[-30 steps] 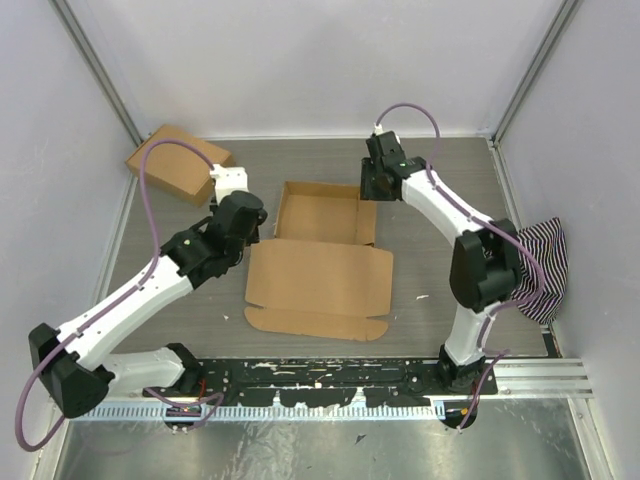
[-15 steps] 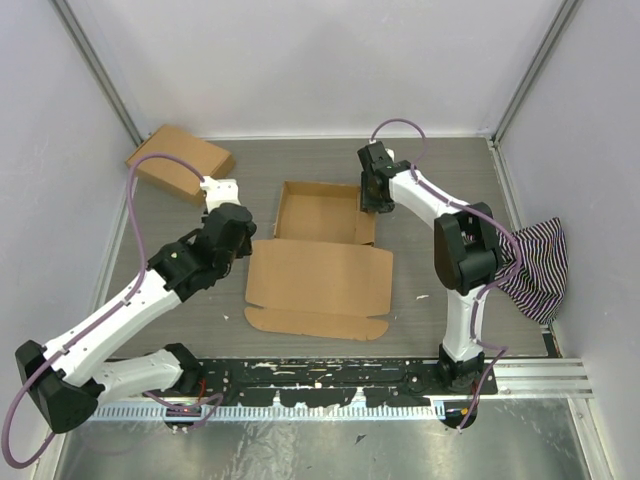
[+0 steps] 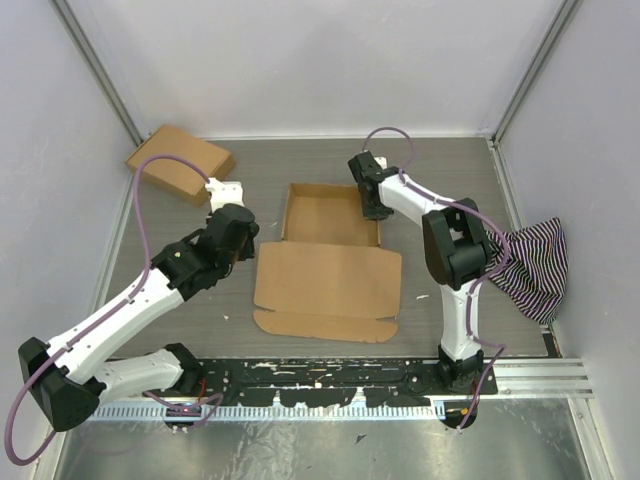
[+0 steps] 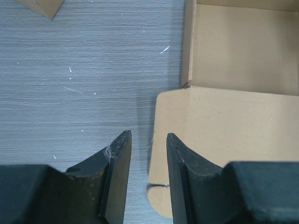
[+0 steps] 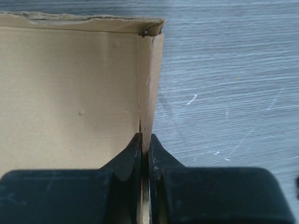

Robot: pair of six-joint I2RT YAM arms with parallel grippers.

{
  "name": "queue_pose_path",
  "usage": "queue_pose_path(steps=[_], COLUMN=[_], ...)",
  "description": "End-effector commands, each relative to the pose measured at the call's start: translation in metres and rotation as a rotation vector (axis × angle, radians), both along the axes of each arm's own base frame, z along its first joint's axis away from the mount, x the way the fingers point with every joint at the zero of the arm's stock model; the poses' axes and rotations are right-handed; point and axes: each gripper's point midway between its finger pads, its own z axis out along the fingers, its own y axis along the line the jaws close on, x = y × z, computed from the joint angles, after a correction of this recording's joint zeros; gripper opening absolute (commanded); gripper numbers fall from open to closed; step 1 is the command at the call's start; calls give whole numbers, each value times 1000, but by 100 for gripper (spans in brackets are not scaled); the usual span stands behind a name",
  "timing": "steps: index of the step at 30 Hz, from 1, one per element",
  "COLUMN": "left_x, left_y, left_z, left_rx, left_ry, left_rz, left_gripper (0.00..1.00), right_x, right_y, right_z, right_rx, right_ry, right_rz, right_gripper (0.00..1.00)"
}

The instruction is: Fold the paper box

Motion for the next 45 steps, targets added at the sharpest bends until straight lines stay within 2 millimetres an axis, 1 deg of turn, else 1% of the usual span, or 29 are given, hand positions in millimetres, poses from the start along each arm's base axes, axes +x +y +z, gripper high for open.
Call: queue_pose_path(steps=[1, 4, 6, 8, 10, 14, 19, 21, 22, 23, 27, 29, 30, 32, 34, 38, 41, 43, 45], left_x=[-1, -2, -2, -2, -2, -2, -3, -4, -5, -5, -6, -7, -8, -9, -10, -10, -10, -10, -11], left_y=[-1, -2, -2, -4, -5, -6, -5, -4, -4, -3, -3, -4, -3, -2, -1, -1, -1, 1, 6], left_z=[-4, -4, -5, -4, -2, 4, 8, 9, 8, 8, 6, 5, 5, 4, 5, 9, 8, 8, 8], left_rx=[-6, -11, -13, -15, -21, -34, -43, -47, -47, -49, -53, -55, -56, -58, -67, -82, -81, -79, -76], left_ry=[1, 0, 3, 7, 9, -3, -11, -11, -11, -11, -4, 2, 4, 5, 0, -13, -15, -14, -20], left_rz=[-15, -18, -21, -25, -30, -34, -30, -29, -29, -27, -25, -26, -25, -21, -16, -17, -14, -6, 18], left_gripper=[42, 42, 41, 41, 40, 40, 40, 40, 39, 39, 39, 39, 38, 39, 39, 38, 38, 38, 38], right_x=[2, 2, 3, 5, 7, 14, 15, 12, 8, 6, -9, -16, -15, -12, -8, -3, -1, 2, 2], right_y=[-28, -37, -37, -32, -18, 17, 46, 56, 66, 70, 89, 96, 98, 102, 106, 112, 112, 111, 114], right_z=[12, 11, 8, 5, 5, 16, 27, 30, 31, 34, 34, 33, 36, 45, 60, 92, 116, 129, 138], right_rx=[-278, -396, -425, -441, -419, -278, -192, -173, -135, -127, -106, -84, -76, -55, -28, 17, 34, 52, 111], right_ry=[-37, -33, -38, -50, -68, -126, -144, -142, -140, -141, -95, -70, -77, -108, -153, -230, -282, -305, -312], right_rz=[33, 56, 81, 135, 214, 374, 574, 661, 721, 757, 898, 939, 936, 914, 884, 834, 799, 732, 642], right_gripper=[10, 6, 4, 2, 1, 1, 2, 3, 4, 6, 11, 17, 21, 26, 30, 35, 38, 40, 42])
